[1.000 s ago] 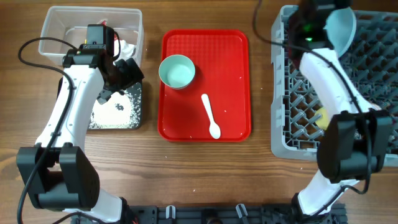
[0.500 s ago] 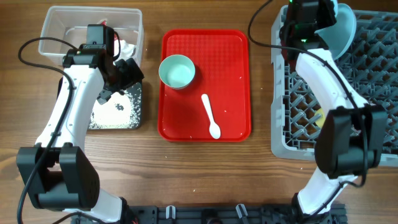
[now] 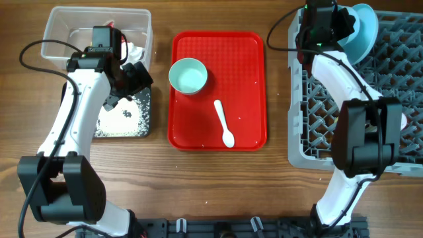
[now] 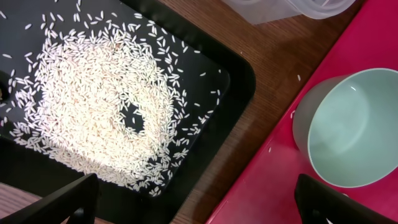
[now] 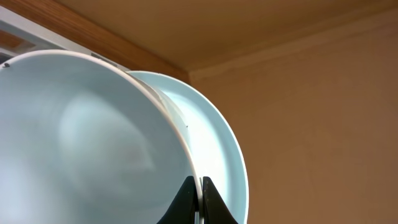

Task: Sort waste into correct bins and load items into the dishwasher rack
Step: 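Set the light-blue bowl upright in the rack and release it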

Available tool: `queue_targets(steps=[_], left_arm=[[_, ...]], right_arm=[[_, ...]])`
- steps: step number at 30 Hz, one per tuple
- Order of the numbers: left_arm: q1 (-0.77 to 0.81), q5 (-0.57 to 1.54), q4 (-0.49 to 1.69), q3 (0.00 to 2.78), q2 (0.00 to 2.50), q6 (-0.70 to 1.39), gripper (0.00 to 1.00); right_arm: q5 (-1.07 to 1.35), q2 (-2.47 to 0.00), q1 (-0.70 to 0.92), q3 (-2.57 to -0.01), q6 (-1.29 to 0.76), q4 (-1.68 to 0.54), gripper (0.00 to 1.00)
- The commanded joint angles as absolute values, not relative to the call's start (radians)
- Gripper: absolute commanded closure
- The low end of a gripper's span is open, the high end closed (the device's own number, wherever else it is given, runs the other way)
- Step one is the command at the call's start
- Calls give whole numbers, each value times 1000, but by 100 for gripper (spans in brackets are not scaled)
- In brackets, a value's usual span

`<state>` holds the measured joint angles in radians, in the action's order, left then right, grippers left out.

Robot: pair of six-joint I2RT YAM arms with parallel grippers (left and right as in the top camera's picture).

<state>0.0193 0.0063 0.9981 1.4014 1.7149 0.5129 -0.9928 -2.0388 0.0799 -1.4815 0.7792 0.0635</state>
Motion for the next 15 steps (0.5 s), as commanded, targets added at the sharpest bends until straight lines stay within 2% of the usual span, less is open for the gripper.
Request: queue_targets(steps=[1, 7, 9, 13, 14, 15], left_arm=[[15, 10, 999, 1399, 1713, 501, 0], [15, 11, 999, 1399, 1713, 501, 0], [15, 11, 999, 1399, 1713, 501, 0], [15, 11, 999, 1399, 1713, 501, 0], [15, 11, 999, 1399, 1713, 501, 0], [15, 11, 999, 1399, 1713, 501, 0]], right_arm=[[-1010, -2074, 96, -1478, 782, 51, 96], [-1011, -2074, 156, -1478, 783, 51, 94], [-1027, -2074, 182, -1478, 784, 50, 82], [-1092, -2074, 216, -1478, 786, 48, 30], [-1121, -2074, 225, -1478, 786, 48, 5], [-1139, -2074, 231, -1478, 786, 48, 0]])
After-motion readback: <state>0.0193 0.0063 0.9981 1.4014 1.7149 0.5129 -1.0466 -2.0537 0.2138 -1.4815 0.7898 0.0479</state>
